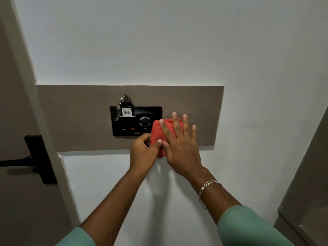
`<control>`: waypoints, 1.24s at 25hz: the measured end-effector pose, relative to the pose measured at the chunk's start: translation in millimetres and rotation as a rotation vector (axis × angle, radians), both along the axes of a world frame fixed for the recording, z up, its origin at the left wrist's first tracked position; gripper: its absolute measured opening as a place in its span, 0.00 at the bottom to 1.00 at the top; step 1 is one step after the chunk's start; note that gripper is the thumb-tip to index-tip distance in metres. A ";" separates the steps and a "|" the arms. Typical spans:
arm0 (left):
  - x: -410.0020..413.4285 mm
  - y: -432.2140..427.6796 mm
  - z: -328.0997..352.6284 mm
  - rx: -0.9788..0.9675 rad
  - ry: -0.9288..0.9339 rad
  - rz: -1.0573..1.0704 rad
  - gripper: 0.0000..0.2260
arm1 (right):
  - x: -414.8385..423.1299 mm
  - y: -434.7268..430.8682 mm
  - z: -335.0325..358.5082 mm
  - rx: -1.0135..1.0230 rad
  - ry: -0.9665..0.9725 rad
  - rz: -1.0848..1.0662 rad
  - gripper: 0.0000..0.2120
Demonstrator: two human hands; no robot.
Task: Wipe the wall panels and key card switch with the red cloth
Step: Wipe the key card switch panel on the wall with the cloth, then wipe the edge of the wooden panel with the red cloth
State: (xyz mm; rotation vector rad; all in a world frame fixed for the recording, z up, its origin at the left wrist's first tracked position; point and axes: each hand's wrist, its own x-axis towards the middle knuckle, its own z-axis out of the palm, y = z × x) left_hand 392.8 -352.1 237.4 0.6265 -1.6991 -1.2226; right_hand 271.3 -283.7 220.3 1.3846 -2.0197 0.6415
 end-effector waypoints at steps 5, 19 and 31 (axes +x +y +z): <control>-48.2 52.2 -9.0 0.208 0.056 -0.326 0.03 | -32.6 79.0 -21.1 -0.384 -0.508 0.065 0.44; -311.6 332.0 -192.2 0.556 -0.422 -0.627 0.07 | -249.4 403.1 -175.0 -0.500 -1.235 -0.438 0.05; -364.4 345.1 -301.7 0.748 -0.635 -0.884 0.32 | -351.7 436.7 -288.3 -0.062 -1.126 -0.783 0.26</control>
